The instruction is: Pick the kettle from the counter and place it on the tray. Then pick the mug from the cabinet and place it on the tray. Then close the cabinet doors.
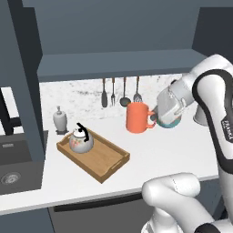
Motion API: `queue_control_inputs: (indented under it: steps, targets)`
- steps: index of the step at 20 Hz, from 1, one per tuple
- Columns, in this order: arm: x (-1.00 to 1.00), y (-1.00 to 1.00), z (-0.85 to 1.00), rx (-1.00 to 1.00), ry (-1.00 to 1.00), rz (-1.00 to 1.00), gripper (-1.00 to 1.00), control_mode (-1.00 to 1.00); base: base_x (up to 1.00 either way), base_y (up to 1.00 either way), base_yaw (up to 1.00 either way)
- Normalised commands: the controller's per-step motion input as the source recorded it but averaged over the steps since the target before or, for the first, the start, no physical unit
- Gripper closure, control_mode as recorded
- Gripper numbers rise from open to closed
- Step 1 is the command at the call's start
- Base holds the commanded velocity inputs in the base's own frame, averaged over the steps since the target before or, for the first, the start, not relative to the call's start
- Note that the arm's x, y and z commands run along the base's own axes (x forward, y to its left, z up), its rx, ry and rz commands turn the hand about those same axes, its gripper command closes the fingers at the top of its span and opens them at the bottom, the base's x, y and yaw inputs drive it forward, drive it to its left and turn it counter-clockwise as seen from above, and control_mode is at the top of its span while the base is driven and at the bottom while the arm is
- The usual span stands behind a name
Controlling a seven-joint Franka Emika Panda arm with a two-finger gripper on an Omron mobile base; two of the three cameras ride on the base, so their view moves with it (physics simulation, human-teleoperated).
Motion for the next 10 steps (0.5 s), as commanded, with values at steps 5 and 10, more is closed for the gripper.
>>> queue_control_inputs:
  steps: [5,10]
  targets:
    - [-0.30,0.34,-0.79,0.00,0.00,0.15,1.00,-1.00,0.00,0.00,0.00]
    - [0.07,0.12,-0.70,0.00,0.00,0.11,1.00,-1.00,0.00,0.00,0.00]
